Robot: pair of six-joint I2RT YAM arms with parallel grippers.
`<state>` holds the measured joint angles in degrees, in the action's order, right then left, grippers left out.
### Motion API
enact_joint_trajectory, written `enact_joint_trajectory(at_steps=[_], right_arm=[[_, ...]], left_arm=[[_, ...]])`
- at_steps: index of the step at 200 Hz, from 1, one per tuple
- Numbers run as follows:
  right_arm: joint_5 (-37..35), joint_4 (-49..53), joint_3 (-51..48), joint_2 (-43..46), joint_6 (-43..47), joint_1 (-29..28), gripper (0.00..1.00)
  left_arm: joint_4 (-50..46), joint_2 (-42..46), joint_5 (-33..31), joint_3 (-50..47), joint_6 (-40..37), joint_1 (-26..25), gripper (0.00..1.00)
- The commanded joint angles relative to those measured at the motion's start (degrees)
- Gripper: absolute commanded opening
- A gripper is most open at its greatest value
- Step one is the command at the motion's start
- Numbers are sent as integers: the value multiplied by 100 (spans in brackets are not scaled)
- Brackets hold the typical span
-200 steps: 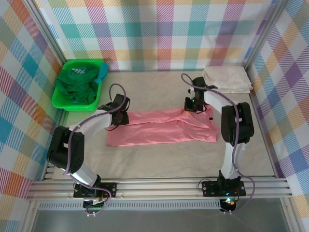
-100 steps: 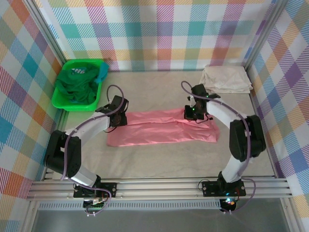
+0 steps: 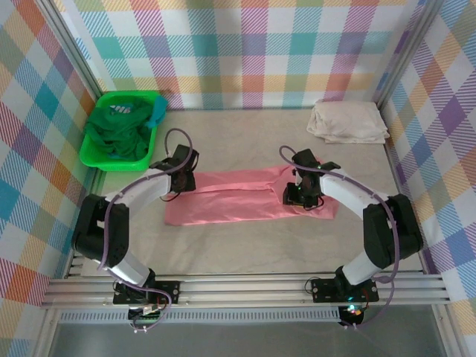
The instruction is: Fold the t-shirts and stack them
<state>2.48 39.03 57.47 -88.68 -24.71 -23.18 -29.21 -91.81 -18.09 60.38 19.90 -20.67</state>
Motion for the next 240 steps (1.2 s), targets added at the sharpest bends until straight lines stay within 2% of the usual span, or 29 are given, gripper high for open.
enact_joint_trajectory(at_steps=[1,13,25,35,50,57,62,89,106,125,165,181,201,221,240], right_arm=[[-182,114,510,176,-96,34,42],[-169,24,654,155,-192,149,42],[-198,-122,780,-2,-261,317,35],[-254,-110,1007,-318,-262,432,17],[-379,-19,1340,-895,-273,510,0],[-376,37,1492,-1151,-296,525,0],[-420,63,1579,-1292,-319,533,0],[-736,-84,1805,-1829,-533,523,0],[-703,-3,2048,-2188,-537,521,0],[-565,-149,2120,-2459,-559,506,0],[-9,-440,2833,-3383,-562,325,0],[255,-573,3500,-3904,-590,248,0],[805,-646,4897,-4775,-609,136,0],[1355,-320,6738,-5775,-667,69,0],[1259,330,8374,-6356,-639,60,0]], left_arm=[[-68,-237,-1,484,-148,83,51],[-63,-434,148,676,-190,183,51],[-93,-671,359,867,-180,358,45],[-131,-899,465,1020,-178,467,38],[-310,-1218,601,1254,-177,528,16],[-339,-1281,678,1261,-149,528,8],[-284,-1279,729,1186,-87,528,5],[73,-1120,1044,460,225,611,6],[107,-1109,1187,111,378,705,0],[161,-966,1407,-338,573,871,0],[82,219,1742,-1637,1154,1003,0],[118,841,2050,-2209,1429,986,0],[109,1486,2231,-2791,1772,824,0],[148,1963,2406,-3047,2017,273,0],[-201,2555,2094,-2953,2230,-284,0]])
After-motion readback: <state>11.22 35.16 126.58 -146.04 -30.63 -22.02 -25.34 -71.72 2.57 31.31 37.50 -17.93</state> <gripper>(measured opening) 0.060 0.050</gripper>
